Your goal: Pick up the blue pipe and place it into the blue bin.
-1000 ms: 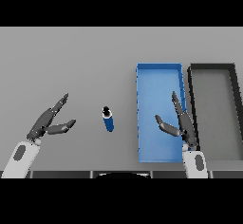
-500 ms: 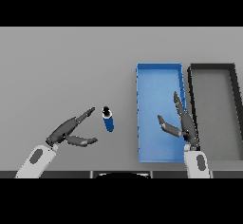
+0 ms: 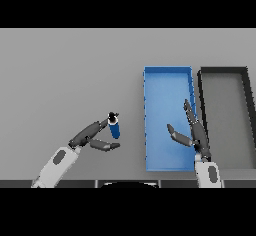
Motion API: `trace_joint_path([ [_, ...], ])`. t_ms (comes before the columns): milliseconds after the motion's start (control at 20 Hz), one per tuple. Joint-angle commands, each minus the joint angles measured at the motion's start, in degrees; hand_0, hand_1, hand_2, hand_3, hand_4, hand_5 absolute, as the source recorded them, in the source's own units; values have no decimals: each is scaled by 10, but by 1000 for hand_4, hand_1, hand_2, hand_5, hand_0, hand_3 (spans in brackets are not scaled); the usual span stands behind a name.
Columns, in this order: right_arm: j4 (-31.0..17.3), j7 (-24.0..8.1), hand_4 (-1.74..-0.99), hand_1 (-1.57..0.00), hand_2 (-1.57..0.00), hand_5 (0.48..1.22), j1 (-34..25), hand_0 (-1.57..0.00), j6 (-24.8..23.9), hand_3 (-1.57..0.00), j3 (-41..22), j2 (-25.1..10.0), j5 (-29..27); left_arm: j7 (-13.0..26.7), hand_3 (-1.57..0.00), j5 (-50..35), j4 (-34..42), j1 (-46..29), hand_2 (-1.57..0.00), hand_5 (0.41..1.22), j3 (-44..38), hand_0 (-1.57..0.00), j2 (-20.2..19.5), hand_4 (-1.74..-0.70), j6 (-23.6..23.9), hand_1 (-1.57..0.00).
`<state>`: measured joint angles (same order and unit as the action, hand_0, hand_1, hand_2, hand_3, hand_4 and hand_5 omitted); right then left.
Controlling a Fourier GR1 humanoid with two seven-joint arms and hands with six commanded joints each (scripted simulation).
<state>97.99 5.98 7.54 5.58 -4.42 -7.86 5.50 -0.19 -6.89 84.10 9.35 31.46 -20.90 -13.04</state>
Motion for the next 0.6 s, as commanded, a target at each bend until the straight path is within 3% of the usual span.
trace_joint_path([
  [0, 3, 2, -1274, 1, 1, 603, -2, 1, -1, 1, -1, 1, 1, -6, 1, 13, -13, 9, 1, 444, 4, 1, 12, -1107, 7, 1],
  [150, 0, 1, -1267, 1, 1, 598, -2, 1, -2, 1, 3, -2, 2, -33, 1, 36, -41, 27, 1, 445, 10, 1, 30, -1075, 18, 1],
  [300, -5, 4, -1267, 1, 1, 600, -4, 1, -2, 1, 6, -3, 0, -50, -18, 17, -74, 49, -19, 507, 3, 1, 66, -1109, 9, 1],
  [400, -3, 2, -1261, 1, 1, 600, -7, 1, -1, 1, 4, -2, 0, -62, -255, -1, -83, 45, -290, 607, -6, -17, 81, -1208, 9, -160],
  [450, -8, -5, -1260, 1, 1, 600, -11, 1, -2, 1, 5, -1, 1, -56, -519, -14, -92, 45, -481, 730, -12, -187, 95, -1253, 9, -348],
  [550, -10, 7, -1259, 1, 1, 605, -6, 1, -5, 1, 2, 0, 8, -59, -875, -18, -90, 41, -873, 906, -17, -668, 102, -1419, 22, -788],
])
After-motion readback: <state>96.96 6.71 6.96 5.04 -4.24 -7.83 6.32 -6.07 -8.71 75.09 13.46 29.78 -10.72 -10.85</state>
